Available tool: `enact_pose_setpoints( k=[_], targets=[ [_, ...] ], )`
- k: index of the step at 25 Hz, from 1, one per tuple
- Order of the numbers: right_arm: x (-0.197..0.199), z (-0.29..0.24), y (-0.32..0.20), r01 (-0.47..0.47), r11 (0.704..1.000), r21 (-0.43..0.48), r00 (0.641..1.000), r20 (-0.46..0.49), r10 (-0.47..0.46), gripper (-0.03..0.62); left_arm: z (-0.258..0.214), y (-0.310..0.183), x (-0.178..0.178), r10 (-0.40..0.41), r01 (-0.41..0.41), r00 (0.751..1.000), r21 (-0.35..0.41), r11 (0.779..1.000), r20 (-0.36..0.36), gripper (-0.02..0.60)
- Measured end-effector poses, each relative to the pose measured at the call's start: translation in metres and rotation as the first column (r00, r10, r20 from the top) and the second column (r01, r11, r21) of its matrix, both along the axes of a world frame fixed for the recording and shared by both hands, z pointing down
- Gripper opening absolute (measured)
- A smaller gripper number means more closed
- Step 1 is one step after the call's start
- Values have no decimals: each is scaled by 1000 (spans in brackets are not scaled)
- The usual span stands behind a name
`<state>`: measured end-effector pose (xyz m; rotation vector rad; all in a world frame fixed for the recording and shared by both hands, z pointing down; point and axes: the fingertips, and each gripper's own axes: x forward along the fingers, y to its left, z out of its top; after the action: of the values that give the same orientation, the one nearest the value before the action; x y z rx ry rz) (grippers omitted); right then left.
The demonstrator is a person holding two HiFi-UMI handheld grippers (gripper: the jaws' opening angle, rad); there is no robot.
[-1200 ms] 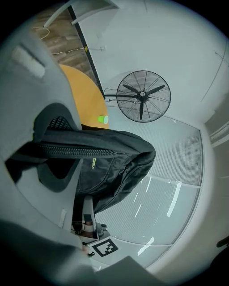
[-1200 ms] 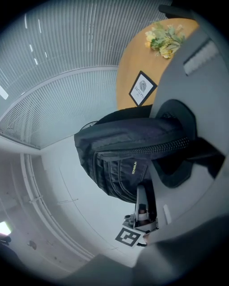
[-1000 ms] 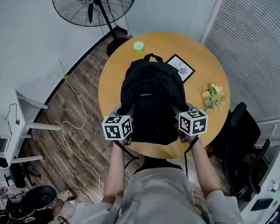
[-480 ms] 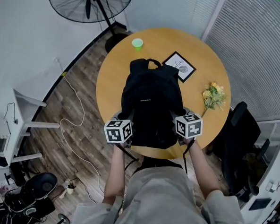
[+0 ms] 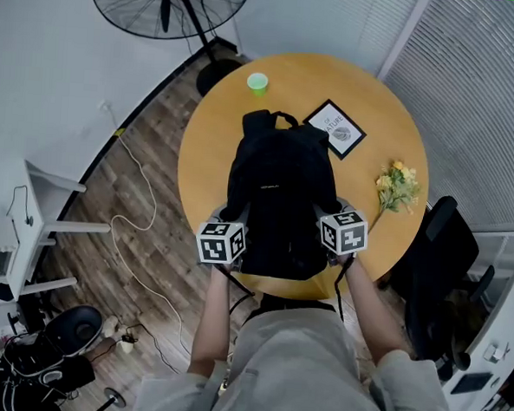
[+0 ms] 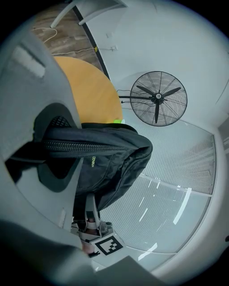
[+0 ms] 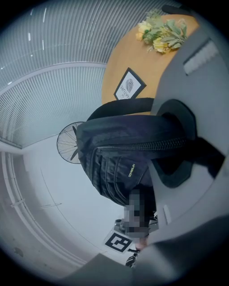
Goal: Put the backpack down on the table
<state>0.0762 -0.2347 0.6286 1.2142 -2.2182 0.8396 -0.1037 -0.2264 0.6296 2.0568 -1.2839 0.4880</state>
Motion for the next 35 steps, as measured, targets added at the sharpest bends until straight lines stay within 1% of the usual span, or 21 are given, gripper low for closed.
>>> enact_pose_setpoints(
  k=[8, 12, 14, 19, 25, 35],
  targets=[
    [-15, 18, -21, 37, 999, -14, 999, -31, -38, 49, 17, -10, -14, -28, 28, 1000, -33, 999, 0, 63],
    [-19, 27, -31, 55, 998, -22, 997, -53, -56, 49, 27, -17, -18, -18, 18, 1000, -49, 999, 2, 63],
    [-25, 34, -35, 75, 997, -24, 995, -70, -77, 49, 32, -20, -23, -11, 12, 1000, -59, 998, 12, 64],
    [-34, 46, -47, 114, 993, -35, 988, -105, -118, 49, 43, -26, -32, -32, 33, 999, -76, 997, 11, 64],
    [-37, 62, -57, 117, 991, -59, 986, -112, -123, 49, 56, -32, -36, -40, 40, 999, -89, 995, 7, 64],
    [-37, 83, -66, 100, 990, -98, 984, -136, -112, 51, 75, -43, -33, -27, 28, 1000, -124, 992, 6, 64]
  ],
)
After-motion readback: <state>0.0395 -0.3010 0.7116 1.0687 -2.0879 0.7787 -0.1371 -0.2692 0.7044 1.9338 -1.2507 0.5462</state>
